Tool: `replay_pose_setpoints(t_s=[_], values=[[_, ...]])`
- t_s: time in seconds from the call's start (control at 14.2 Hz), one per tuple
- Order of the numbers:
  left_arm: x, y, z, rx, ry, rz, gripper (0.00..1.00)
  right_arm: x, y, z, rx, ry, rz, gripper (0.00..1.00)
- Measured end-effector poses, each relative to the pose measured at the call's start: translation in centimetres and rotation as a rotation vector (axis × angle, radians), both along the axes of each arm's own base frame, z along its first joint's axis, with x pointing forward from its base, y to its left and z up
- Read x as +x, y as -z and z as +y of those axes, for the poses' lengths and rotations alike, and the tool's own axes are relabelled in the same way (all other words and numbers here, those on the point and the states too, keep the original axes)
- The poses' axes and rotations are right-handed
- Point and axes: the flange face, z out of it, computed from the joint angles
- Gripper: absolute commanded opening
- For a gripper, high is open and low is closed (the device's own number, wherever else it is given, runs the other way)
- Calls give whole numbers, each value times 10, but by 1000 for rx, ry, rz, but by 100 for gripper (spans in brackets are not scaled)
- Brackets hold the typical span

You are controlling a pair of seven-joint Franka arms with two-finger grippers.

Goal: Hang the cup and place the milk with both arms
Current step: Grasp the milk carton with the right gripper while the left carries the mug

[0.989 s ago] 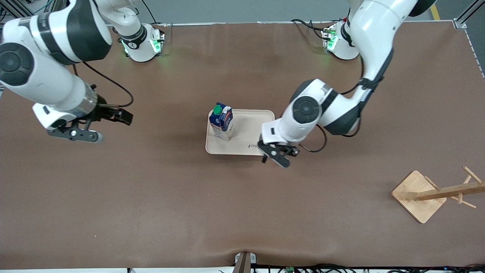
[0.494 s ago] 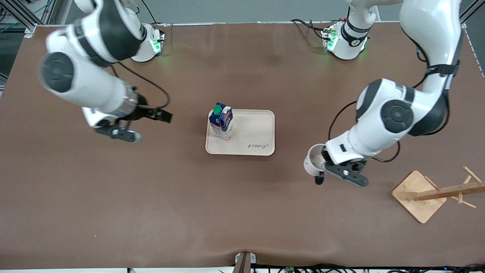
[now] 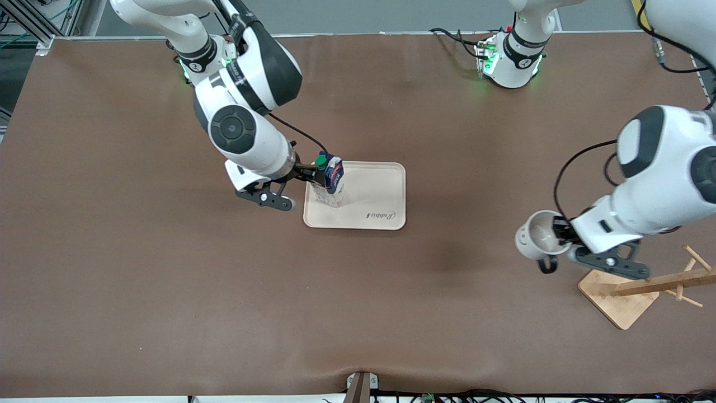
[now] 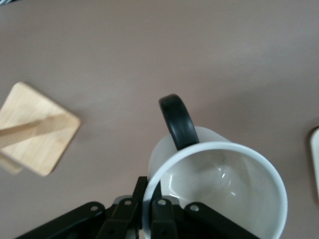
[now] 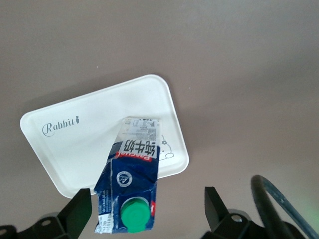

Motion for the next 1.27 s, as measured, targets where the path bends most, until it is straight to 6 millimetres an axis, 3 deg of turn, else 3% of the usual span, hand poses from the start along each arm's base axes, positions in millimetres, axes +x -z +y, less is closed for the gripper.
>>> replay_pose_setpoints(t_s=[0.35, 0.78, 1.27], values=[[0, -7, 83, 5, 42, -3, 0, -8, 8, 21, 3, 5, -17, 100], [-11, -20, 160, 18, 175, -18, 0, -19, 32, 40, -25, 7, 10, 100], [-28, -39, 176, 27, 265, 26, 0, -29, 52, 49, -48, -12, 39, 100]])
